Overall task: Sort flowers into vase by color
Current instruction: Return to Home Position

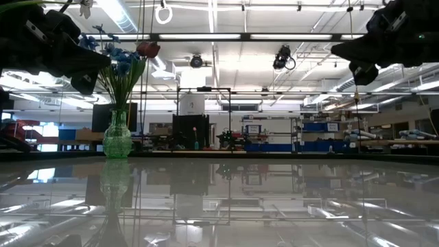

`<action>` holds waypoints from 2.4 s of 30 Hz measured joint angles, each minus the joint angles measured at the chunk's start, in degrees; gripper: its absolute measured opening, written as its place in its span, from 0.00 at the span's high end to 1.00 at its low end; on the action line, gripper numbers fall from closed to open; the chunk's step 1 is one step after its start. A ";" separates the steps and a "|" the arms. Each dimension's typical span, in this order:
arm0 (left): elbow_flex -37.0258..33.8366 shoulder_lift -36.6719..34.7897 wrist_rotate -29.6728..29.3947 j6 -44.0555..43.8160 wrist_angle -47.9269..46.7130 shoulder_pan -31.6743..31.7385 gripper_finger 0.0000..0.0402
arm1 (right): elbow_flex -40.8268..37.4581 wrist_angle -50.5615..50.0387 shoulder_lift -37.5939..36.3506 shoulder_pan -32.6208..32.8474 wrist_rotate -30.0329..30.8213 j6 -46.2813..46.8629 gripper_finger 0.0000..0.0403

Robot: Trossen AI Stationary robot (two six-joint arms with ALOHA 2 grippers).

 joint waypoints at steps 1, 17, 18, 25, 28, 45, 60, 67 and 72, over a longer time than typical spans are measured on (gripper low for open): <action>0.00 0.00 0.40 0.02 0.00 0.01 1.00 | 0.00 -0.79 -1.49 -0.09 -0.01 -0.04 1.00; 0.00 -0.02 1.20 7.91 -3.33 0.89 1.00 | -3.07 -6.17 -10.66 -0.10 5.48 -2.07 1.00; 0.00 -0.02 1.48 8.47 -3.44 0.89 1.00 | -4.27 -3.79 -10.79 -0.10 5.55 -1.91 1.00; -1.14 0.00 1.86 10.43 -0.81 0.89 1.00 | -7.50 -2.03 -10.76 0.32 6.00 -2.24 1.00; -2.31 0.03 1.59 11.62 3.02 1.28 1.00 | -7.50 -2.26 -10.83 0.33 6.15 -3.34 1.00; -2.99 0.04 2.21 7.67 4.92 2.02 0.96 | -7.50 -6.53 -10.78 0.33 9.44 -1.78 0.88; -3.02 0.04 2.20 8.33 4.85 2.02 0.94 | -7.50 -6.53 -10.78 0.33 9.42 -1.52 0.88; -3.04 0.04 2.21 8.33 4.83 2.02 0.94 | -7.50 -6.51 -10.78 0.33 9.41 -1.50 0.88; -3.04 0.04 2.21 8.31 4.81 2.02 0.94 | -7.50 -6.51 -10.78 0.33 9.40 -1.50 0.88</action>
